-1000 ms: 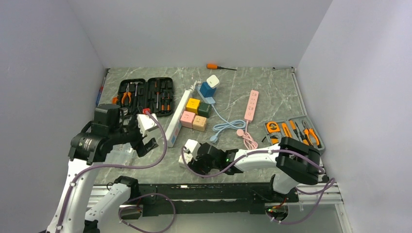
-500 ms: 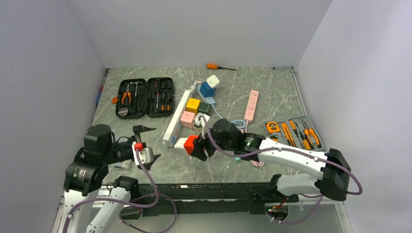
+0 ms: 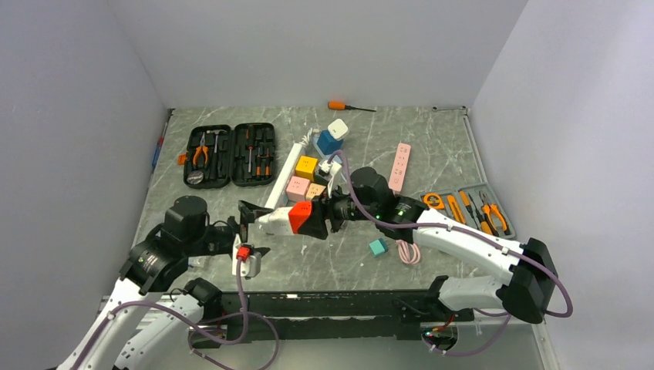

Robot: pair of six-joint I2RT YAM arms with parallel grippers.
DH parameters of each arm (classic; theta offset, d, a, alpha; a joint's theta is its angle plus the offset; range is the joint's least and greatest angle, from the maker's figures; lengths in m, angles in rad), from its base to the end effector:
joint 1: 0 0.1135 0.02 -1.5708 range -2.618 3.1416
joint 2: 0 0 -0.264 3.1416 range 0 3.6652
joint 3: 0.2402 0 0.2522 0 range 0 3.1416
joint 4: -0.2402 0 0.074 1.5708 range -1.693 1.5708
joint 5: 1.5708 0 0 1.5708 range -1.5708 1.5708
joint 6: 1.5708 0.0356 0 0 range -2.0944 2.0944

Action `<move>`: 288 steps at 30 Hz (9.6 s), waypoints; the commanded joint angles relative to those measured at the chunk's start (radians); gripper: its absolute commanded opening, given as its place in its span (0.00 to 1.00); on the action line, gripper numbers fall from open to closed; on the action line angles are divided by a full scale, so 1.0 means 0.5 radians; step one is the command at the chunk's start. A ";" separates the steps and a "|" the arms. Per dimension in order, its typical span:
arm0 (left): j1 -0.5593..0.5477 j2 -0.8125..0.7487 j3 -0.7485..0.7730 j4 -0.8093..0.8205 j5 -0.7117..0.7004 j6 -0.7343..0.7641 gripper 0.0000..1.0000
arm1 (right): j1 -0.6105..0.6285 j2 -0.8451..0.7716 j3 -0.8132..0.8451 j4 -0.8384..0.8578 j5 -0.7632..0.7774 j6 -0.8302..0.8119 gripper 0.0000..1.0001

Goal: Pull the plug off the socket
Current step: Pick up the plug from the center of the board, then remove the plug from the socket, then place the plug at the center of the board, then pick up the socket from the center of the board.

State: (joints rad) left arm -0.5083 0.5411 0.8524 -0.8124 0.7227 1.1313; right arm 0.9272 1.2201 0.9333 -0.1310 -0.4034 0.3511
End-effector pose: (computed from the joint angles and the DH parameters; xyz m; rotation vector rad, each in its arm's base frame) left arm 0.0731 -0.0677 0.3332 1.6857 0.9893 -0.3398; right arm 0.1561 0.2314 0.3064 -0.8848 1.9802 1.1867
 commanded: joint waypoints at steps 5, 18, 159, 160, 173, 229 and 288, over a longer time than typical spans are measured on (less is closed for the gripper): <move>-0.175 0.102 -0.067 0.508 -0.249 -0.543 0.99 | -0.007 -0.078 0.018 0.667 0.061 0.292 0.00; -0.223 0.075 -0.188 0.780 -0.417 -0.738 0.99 | 0.035 -0.096 -0.056 0.852 0.045 0.405 0.00; -1.037 2.492 1.541 -0.037 -1.188 -0.810 0.00 | -1.368 0.060 -0.502 -0.410 1.148 0.632 0.84; -1.036 2.550 1.591 -0.029 -1.177 -0.845 0.00 | -1.365 0.015 -0.491 -0.448 1.148 0.630 0.89; -1.117 2.919 1.599 0.360 -1.034 -1.007 0.00 | -1.442 -0.622 -0.080 -1.025 1.279 0.647 0.93; 0.346 2.419 1.531 0.164 -0.973 -1.569 0.99 | -1.083 0.187 0.412 -0.530 1.137 0.494 0.97; 0.492 1.222 -0.277 -0.395 -1.040 -0.764 0.90 | -0.695 1.066 0.477 -0.234 1.469 0.371 0.63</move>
State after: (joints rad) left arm -0.2615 1.2148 0.7006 -0.9737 0.2207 0.7109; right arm 0.5751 1.7340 1.0557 -0.2596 0.3138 0.5575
